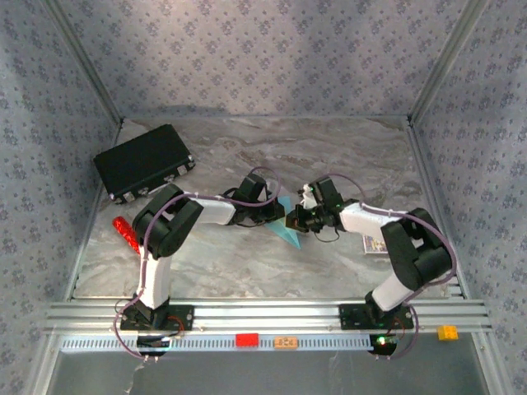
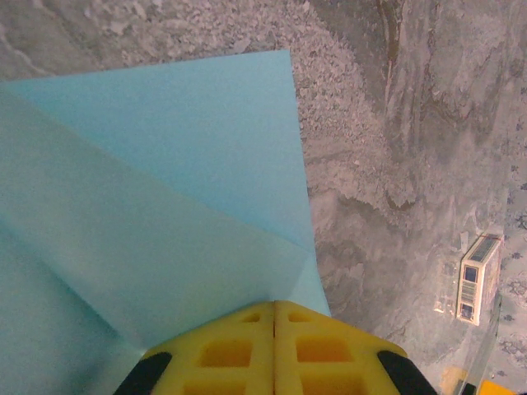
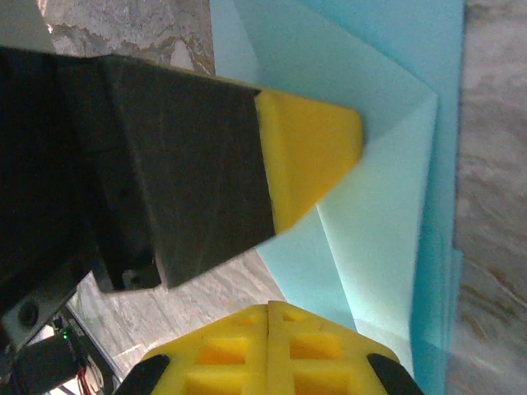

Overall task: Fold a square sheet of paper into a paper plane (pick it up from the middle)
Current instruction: Fourth fold the wing at the center of the table.

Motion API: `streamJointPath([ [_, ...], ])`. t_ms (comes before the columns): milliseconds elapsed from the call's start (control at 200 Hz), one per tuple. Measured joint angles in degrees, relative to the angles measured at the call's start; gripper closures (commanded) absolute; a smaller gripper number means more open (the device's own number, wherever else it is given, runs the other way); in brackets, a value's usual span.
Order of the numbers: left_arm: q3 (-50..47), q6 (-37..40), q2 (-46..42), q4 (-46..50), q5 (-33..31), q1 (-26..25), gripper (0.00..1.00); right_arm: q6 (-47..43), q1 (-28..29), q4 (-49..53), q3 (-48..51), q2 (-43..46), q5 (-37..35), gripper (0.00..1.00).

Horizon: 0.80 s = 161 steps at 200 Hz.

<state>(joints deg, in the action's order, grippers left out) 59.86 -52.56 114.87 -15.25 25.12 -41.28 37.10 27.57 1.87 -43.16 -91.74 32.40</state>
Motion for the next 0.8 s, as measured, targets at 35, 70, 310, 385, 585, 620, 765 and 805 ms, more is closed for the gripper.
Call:
streamJointPath([
  [35, 0.00, 0.00, 0.00, 0.00, 0.00, 0.00, 0.93, 0.02, 0.17, -0.07, -0.57, -0.81, -0.04, 0.98],
  [70, 0.00, 0.00, 0.00, 0.00, -0.02, 0.00, 0.93, 0.15, 0.35, -0.22, -1.16, -1.64, -0.07, 0.98],
  [310, 0.00, 0.02, 0.00, -0.22, -0.44, 0.35, 0.93, 0.17, 0.26, -0.81, -3.17, -5.55, -0.11, 0.98],
  [385, 0.02, 0.02, 0.00, -0.24, -0.44, 0.35, 0.93, 0.22, -0.15, -1.68, -2.69, -6.93, -0.13, 0.98],
  [585, 0.02, 0.07, 0.00, -0.35, -0.44, 0.33, 0.92, 1.79, -1.90, -9.49, 2.43, -7.52, 2.21, 0.98],
  [620, 0.02, 0.11, 0.00, -0.35, -0.44, 0.35, 0.92, 2.23, -2.23, -11.17, 3.34, -7.45, 2.84, 0.98],
  [765, 0.66, 0.70, 0.00, 0.33, -0.26, 0.33, 0.87, 3.89, -3.10, -16.65, 6.19, -7.30, 4.63, 1.00],
  [805, 0.87, 0.94, -0.02, 0.61, -0.22, 0.33, 0.87, 4.11, -3.23, -17.62, 6.60, -7.30, 4.94, 1.00],
])
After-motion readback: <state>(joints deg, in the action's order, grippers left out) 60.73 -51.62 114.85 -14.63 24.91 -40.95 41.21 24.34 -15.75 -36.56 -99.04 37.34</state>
